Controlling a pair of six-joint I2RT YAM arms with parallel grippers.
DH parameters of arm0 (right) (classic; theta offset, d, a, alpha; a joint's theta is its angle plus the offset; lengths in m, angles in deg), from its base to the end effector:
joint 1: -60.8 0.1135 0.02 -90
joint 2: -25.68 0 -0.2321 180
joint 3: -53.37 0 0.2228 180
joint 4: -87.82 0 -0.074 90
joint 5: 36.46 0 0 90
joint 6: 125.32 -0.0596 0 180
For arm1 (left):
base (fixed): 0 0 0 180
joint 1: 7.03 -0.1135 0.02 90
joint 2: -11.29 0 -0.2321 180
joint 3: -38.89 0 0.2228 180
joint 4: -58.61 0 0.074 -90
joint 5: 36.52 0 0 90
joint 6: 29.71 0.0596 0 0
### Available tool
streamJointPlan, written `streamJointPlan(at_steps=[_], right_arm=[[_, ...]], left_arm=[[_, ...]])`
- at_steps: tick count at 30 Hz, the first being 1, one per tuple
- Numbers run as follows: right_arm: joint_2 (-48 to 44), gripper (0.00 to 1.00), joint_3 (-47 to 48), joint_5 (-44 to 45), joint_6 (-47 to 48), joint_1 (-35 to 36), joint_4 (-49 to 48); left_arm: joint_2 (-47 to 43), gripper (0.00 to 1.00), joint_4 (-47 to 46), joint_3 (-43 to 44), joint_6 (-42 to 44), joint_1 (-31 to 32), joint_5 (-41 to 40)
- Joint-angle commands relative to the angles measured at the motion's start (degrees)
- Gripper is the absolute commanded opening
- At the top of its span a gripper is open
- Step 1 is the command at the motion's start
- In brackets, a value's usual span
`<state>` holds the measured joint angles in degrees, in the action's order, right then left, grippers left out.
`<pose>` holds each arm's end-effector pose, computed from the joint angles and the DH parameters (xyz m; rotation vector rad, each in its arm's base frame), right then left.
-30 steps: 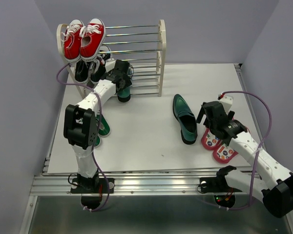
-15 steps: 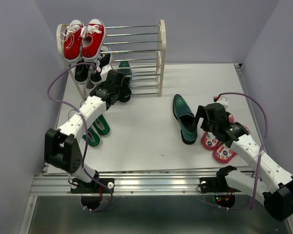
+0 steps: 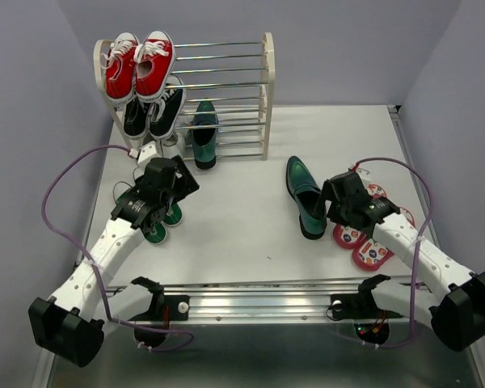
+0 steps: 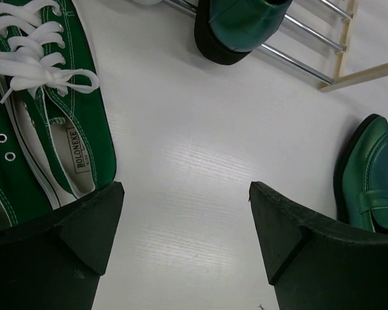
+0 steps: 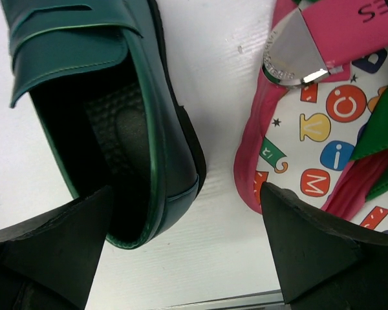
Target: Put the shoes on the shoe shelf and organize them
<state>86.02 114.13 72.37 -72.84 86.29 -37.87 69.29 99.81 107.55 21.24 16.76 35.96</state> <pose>0.1931 0.0708 0.2115 0.3867 2.4118 0.0707 0.2165 -0.0758 0.2851 -0.4592 2.0444 -0.3469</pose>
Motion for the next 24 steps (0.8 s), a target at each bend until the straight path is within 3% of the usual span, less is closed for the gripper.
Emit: streamJointPlan(at_steps=[1, 7, 13, 22, 24], right_arm=[[2.0, 1.0, 1.3, 2.2, -5.5, -0.4, 2.8], [4.6, 0.97, -0.5, -2.9, -6.5, -0.4, 2.1], [6.1, 0.78, -1.7, -5.6, -6.5, -0.4, 0.6], [8.3, 0.4, -2.4, -6.4, -7.0, -0.4, -0.1], [8.7, 0.22, -2.3, -6.8, -6.7, -0.4, -0.6]], left_arm=[[-4.6, 0.91, 0.7, -2.1, 0.5, 0.2, 1.9], [-7.7, 0.92, 2.5, -4.3, 0.8, 0.1, 1.6], [-8.0, 0.93, 3.4, -6.1, 0.6, 0.1, 0.5], [-7.7, 0.95, 2.7, -6.7, 0.7, 0.1, -1.4], [-7.8, 0.95, 2.5, -7.1, 1.0, 0.1, -1.6]])
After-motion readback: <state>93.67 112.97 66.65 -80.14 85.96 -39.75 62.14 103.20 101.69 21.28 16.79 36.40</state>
